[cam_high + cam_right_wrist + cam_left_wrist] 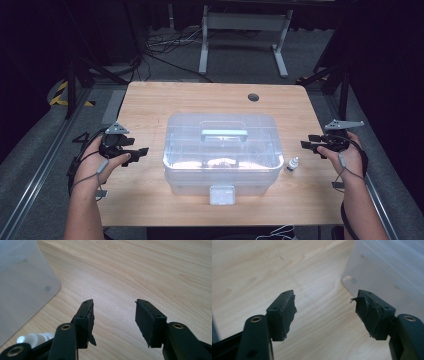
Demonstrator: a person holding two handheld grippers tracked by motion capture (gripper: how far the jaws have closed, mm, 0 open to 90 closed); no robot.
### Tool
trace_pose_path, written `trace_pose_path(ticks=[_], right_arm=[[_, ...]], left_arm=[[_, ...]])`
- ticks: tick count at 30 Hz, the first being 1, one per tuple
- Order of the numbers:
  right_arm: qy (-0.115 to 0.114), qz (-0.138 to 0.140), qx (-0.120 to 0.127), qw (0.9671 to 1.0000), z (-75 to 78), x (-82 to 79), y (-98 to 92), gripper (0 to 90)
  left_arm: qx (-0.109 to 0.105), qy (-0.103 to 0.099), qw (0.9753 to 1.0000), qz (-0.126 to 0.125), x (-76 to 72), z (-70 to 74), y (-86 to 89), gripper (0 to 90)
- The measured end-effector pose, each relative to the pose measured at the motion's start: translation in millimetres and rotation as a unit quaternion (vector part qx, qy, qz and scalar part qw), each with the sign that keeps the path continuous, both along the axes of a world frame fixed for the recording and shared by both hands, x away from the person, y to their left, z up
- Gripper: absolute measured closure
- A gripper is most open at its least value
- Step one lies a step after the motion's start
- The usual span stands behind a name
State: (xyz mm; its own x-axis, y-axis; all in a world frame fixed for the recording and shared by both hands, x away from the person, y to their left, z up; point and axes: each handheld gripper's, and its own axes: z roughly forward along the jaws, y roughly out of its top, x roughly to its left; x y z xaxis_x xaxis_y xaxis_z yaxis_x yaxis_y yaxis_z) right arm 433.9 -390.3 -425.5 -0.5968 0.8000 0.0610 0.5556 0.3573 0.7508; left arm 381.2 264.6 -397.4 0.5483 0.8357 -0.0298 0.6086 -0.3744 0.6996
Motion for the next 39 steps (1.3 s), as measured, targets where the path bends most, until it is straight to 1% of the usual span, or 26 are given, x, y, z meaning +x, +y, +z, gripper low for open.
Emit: trace_pose_path(ticks=[1, 2, 3, 5, 6, 8, 10, 13, 15, 16, 18, 19, 21, 22, 23, 25, 27, 29, 30, 32, 34, 35, 36, 37, 38, 39], right_arm=[[0.000, 0.000, 0.000, 1.0000, 0.0, 0.0, 0.0, 50.1], [-0.001, -0.001, 0.000, 1.0000, -0.2, -1.0, -0.5, 50.1], [-0.002, 0.000, 0.001, 1.0000, -0.4, -2.2, -1.5, 50.1], [-0.004, -0.002, 0.001, 1.0000, -0.1, -3.0, -2.8, 50.1], [-0.007, -0.002, 0.002, 1.0000, 0.5, -3.0, -2.7, 50.1], [-0.010, 0.000, 0.004, 0.9999, 1.3, -3.0, -1.5, 50.1], [-0.010, 0.001, 0.004, 0.9999, 1.2, -2.9, -0.6, 50.1], [-0.009, 0.004, 0.002, 0.9999, 0.8, -3.1, 1.3, 50.1], [-0.010, 0.005, 0.002, 0.9999, 0.9, -3.1, 1.7, 50.1], [-0.011, 0.004, 0.001, 0.9999, 0.9, -3.1, 1.6, 50.1], [-0.011, 0.003, 0.002, 0.9999, 0.8, -3.2, 1.6, 50.1], [-0.011, 0.003, 0.003, 0.9999, 0.2, -3.2, 1.6, 50.1], [-0.009, 0.002, 0.001, 1.0000, -1.2, -2.4, 1.7, 50.1], [-0.010, 0.002, -0.001, 0.9999, -1.7, -2.2, 1.6, 50.1], [-0.009, 0.003, 0.000, 1.0000, -1.8, -2.3, 1.7, 50.1], [-0.007, 0.004, 0.001, 1.0000, -1.9, -3.4, 1.6, 50.1], [-0.009, 0.001, 0.004, 1.0000, -2.0, -4.2, 0.3, 50.1], [-0.009, 0.000, 0.005, 1.0000, -1.9, -4.7, -0.7, 50.1], [-0.009, -0.001, 0.008, 0.9999, -2.2, -5.7, -1.9, 50.1], [-0.007, -0.001, 0.007, 0.9999, -2.6, -6.4, -2.7, 50.1], [-0.007, -0.002, 0.008, 0.9999, -3.1, -6.6, -3.1, 50.1], [-0.007, -0.002, 0.008, 0.9999, -3.1, -6.6, -3.1, 50.1], [-0.004, -0.003, 0.013, 0.9999, -3.5, -6.2, -3.3, 50.1], [-0.004, -0.003, 0.013, 0.9999, -3.5, -6.2, -3.3, 50.1], [-0.002, 0.000, 0.031, 0.9995, -2.7, -5.9, -2.7, 50.0], [-0.003, 0.001, 0.040, 0.9992, -1.7, -6.4, -1.9, 50.0]], left_arm=[[0.000, 0.000, 1.0000, 0.000, 0.0, 0.0, 0.0, 31.9], [0.007, -0.002, 1.0000, -0.004, 0.2, 1.7, -0.8, 31.9], [0.007, 0.003, 0.9999, -0.011, 0.1, 2.8, -1.7, 33.9], [-0.001, 0.023, 0.9997, -0.004, -1.9, 5.1, -4.0, 35.7], [0.003, 0.021, 0.9998, -0.006, -3.1, 6.2, -5.0, 36.5], [0.017, 0.011, 0.9997, -0.011, -4.7, 9.6, -7.2, 36.4], [0.016, 0.009, 0.9998, -0.011, -5.6, 11.9, -8.0, 36.4], [-0.007, -0.010, 0.9998, -0.014, -10.5, 23.9, -10.5, 36.5], [-0.024, -0.022, 0.9994, -0.015, -13.9, 34.0, -13.2, 37.2], [-0.033, -0.023, 0.9991, -0.015, -14.6, 38.0, -15.3, 37.8], [-0.038, -0.024, 0.9988, -0.022, -12.4, 44.5, -19.8, 38.5], [-0.030, -0.014, 0.9991, -0.028, -11.0, 48.6, -22.6, 38.5], [-0.004, -0.010, 0.9994, -0.033, -9.7, 56.6, -26.8, 39.2], [0.000, -0.009, 0.9993, -0.036, -9.9, 59.2, -28.5, 39.5], [-0.001, -0.008, 0.9991, -0.042, -9.9, 62.1, -31.0, 39.5], [-0.016, -0.005, 0.9984, -0.054, -10.4, 67.4, -36.0, 39.3], [-0.024, -0.006, 0.9977, -0.062, -11.1, 71.1, -41.1, 39.1], [-0.025, -0.005, 0.9974, -0.068, -11.4, 72.1, -43.9, 38.8], [-0.025, 0.003, 0.9964, -0.081, -11.8, 74.1, -49.8, 38.7], [-0.021, 0.006, 0.9959, -0.088, -12.3, 77.5, -54.6, 38.5], [-0.019, 0.005, 0.9950, -0.098, -13.1, 82.5, -58.0, 38.0], [-0.019, 0.005, 0.9950, -0.098, -13.1, 82.5, -58.0, 37.3], [-0.033, 0.015, 0.9927, -0.115, -14.8, 88.1, -59.9, 36.6], [-0.033, 0.015, 0.9927, -0.115, -14.8, 88.1, -59.9, 36.8], [-0.053, 0.016, 0.9901, -0.129, -16.3, 94.2, -62.7, 37.2], [-0.058, 0.012, 0.9897, -0.130, -17.2, 97.2, -64.9, 37.2]])
